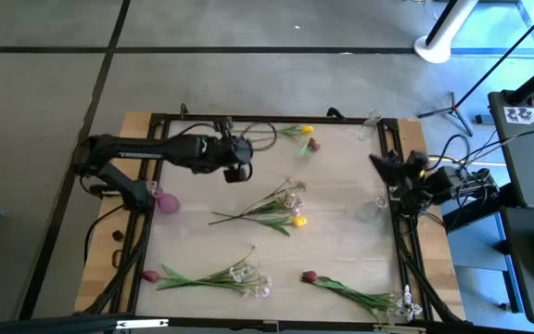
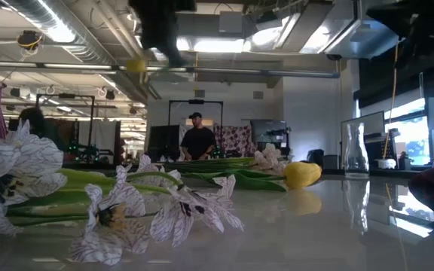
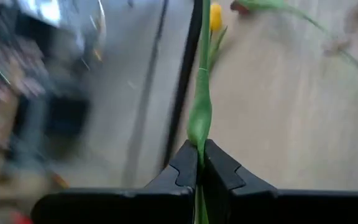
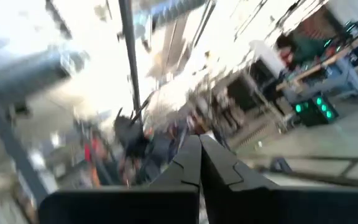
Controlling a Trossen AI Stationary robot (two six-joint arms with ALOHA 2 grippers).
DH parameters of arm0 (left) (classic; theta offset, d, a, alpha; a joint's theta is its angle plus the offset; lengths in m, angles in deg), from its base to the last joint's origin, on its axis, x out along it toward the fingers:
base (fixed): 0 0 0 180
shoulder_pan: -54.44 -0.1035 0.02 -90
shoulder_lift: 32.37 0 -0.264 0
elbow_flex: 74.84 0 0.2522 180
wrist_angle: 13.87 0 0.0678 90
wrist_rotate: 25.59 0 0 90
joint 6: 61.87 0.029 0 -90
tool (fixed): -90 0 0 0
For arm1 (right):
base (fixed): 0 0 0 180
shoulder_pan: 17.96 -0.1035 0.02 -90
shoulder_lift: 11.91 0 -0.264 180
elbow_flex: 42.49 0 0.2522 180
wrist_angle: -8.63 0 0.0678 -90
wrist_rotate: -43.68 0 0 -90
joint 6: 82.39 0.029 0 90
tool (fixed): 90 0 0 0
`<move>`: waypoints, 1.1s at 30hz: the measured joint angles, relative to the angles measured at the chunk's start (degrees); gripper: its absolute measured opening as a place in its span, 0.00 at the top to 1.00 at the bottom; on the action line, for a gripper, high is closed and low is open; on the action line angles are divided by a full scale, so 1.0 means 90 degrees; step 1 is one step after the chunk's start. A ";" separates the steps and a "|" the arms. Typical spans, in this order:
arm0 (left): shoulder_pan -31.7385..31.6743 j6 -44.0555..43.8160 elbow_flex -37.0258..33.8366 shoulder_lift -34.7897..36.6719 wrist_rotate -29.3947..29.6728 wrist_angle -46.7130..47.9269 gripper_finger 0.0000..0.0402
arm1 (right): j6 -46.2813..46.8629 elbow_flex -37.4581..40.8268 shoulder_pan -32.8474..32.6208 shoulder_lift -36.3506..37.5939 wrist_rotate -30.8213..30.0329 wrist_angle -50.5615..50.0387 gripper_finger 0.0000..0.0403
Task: Sort flowers into vase by color
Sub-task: Put the top left yellow flower into the top transparent vase
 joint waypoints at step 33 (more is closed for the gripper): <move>0.0918 0.5418 0.0113 -0.0452 -0.2480 -0.1555 0.99 | 0.1815 -0.6032 0.1794 -0.8316 0.3926 -0.3641 0.41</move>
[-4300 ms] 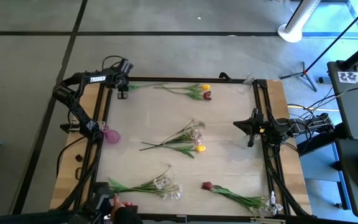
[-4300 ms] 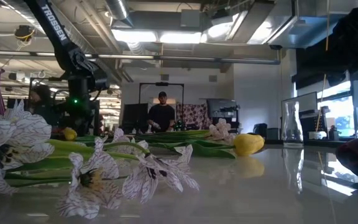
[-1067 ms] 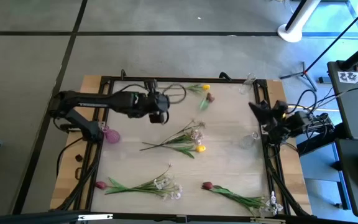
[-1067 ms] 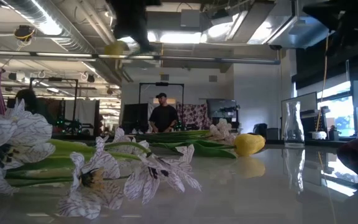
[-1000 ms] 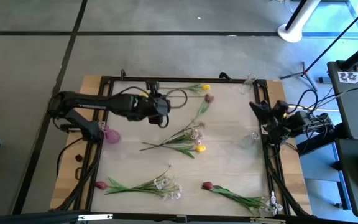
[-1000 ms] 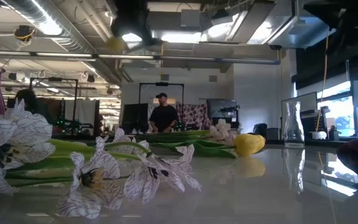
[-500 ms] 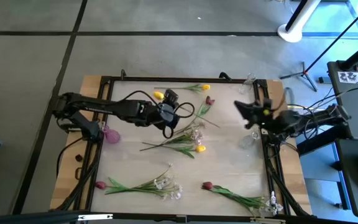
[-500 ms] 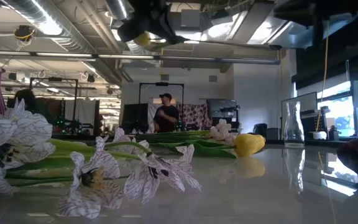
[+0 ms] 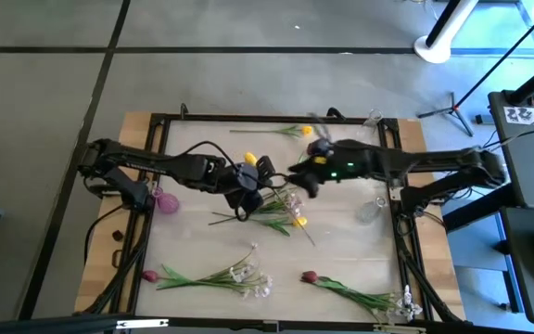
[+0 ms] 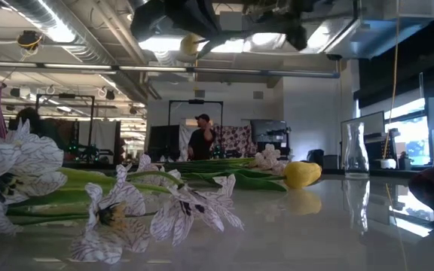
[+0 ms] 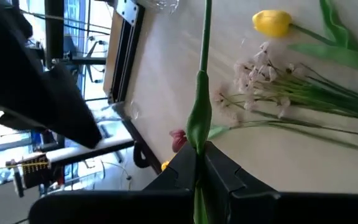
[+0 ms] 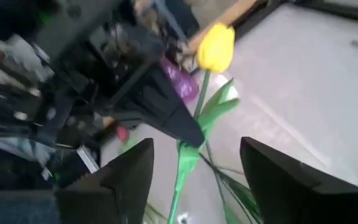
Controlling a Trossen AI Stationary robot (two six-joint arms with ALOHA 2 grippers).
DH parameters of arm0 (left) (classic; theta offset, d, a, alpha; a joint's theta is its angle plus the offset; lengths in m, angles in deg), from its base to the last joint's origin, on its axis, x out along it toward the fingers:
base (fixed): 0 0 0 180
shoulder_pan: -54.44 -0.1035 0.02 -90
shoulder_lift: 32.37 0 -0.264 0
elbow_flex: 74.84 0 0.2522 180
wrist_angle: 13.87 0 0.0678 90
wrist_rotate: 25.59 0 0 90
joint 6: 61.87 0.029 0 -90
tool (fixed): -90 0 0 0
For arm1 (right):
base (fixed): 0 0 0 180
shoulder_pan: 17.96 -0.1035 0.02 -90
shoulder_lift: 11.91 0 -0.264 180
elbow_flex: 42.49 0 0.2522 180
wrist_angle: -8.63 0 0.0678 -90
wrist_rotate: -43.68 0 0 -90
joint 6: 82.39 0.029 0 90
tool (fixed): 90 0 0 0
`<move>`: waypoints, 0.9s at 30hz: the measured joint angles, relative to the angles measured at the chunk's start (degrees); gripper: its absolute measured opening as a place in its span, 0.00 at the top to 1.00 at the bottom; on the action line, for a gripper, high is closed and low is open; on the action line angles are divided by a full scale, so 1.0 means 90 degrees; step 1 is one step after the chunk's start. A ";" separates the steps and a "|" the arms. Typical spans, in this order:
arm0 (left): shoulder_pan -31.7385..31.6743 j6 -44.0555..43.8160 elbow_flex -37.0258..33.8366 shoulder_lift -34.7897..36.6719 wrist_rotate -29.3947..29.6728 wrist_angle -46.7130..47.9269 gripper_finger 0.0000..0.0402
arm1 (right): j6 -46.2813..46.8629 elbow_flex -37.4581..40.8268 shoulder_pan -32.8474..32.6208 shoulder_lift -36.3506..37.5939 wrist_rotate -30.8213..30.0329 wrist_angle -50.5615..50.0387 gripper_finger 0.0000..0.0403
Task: Sort flowers into vase by color
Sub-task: Put the top left yellow flower into the top transparent vase
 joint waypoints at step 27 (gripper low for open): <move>0.0020 -0.0517 -0.0003 0.0019 -0.0110 -0.0085 0.93 | 0.0595 -0.0778 0.0000 -0.1391 0.1405 -0.0313 0.89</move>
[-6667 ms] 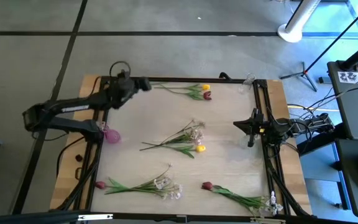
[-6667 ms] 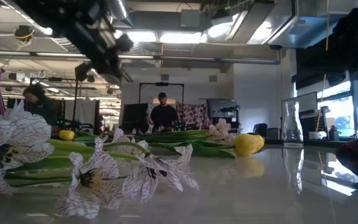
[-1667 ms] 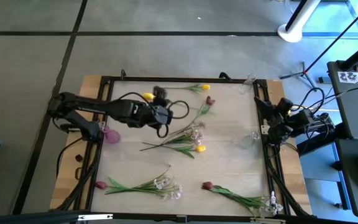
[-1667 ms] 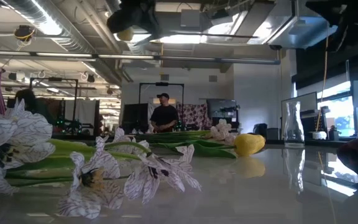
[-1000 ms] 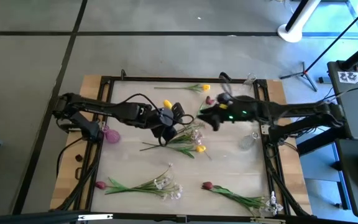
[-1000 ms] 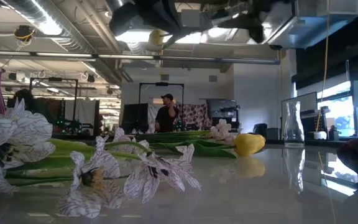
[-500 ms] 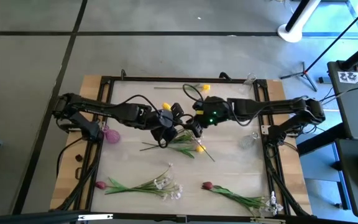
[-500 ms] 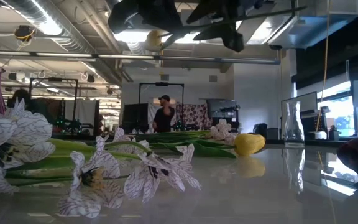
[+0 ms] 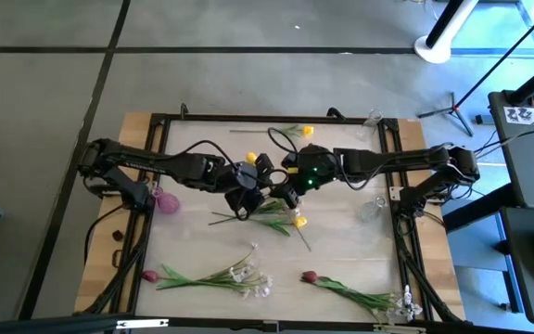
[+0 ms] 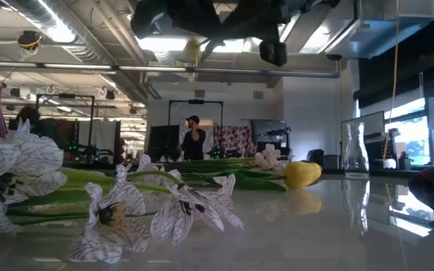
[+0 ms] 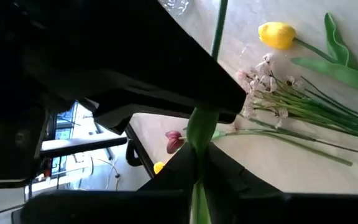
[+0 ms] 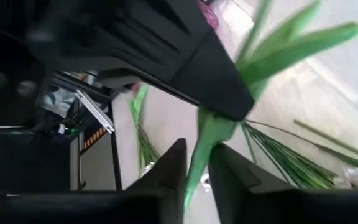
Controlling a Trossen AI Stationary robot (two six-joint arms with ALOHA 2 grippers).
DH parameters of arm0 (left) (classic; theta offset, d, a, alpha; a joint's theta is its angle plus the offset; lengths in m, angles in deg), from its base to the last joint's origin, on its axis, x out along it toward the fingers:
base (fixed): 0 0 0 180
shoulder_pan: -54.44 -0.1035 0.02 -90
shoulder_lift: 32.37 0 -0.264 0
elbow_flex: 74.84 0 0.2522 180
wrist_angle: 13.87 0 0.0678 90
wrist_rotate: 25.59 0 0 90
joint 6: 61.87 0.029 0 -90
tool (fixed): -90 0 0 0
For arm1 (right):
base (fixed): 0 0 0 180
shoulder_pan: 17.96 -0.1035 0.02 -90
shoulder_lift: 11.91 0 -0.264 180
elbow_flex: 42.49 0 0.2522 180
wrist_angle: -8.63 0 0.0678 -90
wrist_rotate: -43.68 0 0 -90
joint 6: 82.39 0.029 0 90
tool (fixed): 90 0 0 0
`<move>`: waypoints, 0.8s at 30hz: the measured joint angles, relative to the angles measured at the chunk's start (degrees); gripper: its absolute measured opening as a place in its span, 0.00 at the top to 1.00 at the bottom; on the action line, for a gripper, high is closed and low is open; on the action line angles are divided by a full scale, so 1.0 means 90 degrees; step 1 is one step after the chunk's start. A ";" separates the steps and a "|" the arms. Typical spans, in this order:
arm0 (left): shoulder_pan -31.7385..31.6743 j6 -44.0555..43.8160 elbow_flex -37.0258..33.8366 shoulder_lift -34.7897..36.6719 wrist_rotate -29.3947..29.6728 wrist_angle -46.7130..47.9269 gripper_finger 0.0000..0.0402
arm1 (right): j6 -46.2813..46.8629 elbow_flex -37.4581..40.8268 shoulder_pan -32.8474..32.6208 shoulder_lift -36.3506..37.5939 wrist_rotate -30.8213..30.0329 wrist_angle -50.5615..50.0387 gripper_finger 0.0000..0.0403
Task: Sort flowers into vase by color
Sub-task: Put the top left yellow flower into the top transparent vase
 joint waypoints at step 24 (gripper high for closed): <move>-0.0576 -0.6528 -0.0032 0.2905 0.0751 0.1084 0.68 | -0.1691 -0.0015 0.1358 0.1827 -0.2851 -0.0527 0.98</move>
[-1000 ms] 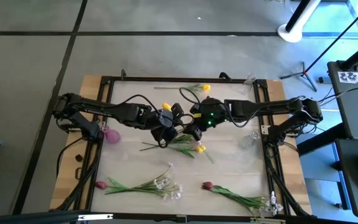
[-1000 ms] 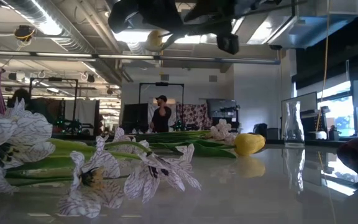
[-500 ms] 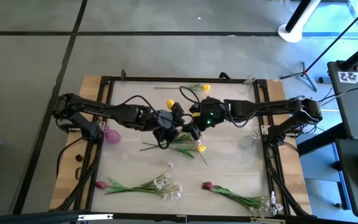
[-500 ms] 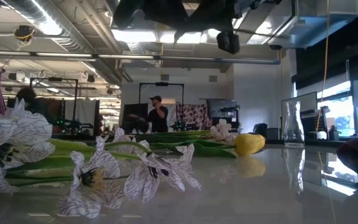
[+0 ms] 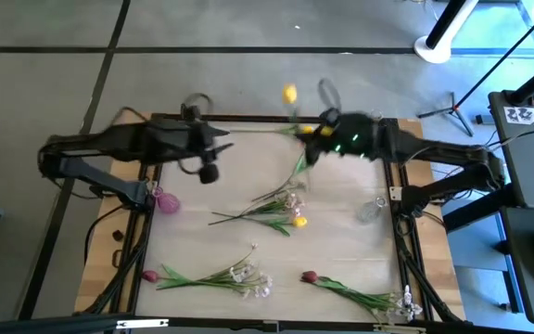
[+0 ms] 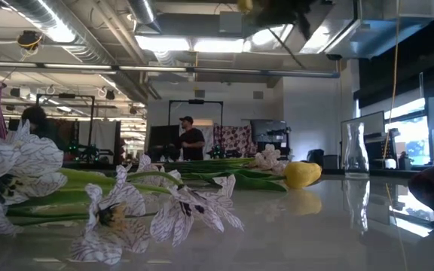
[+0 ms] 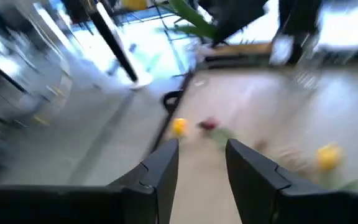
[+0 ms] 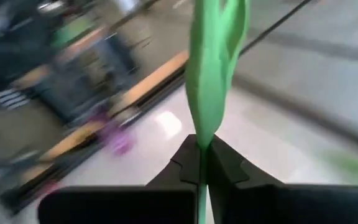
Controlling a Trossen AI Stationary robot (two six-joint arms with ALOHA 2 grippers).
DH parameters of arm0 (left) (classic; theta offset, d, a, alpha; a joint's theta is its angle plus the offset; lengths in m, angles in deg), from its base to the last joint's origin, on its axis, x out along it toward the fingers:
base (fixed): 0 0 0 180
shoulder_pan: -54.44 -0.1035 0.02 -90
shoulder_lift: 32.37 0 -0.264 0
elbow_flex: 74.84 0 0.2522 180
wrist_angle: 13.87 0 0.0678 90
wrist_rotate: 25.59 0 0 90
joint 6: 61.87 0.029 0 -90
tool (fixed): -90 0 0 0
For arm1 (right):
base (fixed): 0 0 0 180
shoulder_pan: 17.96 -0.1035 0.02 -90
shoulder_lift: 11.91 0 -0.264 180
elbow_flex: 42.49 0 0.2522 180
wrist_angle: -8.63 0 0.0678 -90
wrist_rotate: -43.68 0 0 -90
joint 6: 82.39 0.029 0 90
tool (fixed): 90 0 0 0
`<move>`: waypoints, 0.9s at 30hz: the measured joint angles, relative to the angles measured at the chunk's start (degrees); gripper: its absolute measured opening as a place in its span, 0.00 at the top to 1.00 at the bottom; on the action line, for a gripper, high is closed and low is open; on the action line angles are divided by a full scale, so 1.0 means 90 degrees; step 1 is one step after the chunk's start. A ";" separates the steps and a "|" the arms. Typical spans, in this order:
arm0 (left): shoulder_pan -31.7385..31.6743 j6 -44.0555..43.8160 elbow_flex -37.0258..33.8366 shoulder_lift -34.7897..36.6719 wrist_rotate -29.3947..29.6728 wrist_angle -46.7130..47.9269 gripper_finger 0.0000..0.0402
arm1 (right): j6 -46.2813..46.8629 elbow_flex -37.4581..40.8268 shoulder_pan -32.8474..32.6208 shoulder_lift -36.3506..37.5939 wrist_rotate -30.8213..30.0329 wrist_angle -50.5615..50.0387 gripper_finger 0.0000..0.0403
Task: Sort flowers into vase by color
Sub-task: Put the top left yellow flower into the top transparent vase
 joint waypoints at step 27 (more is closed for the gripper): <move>0.0252 -0.2731 -0.1713 0.0074 0.0323 -0.3523 0.67 | -0.4184 0.3678 0.3689 0.1420 -0.3822 0.5909 0.98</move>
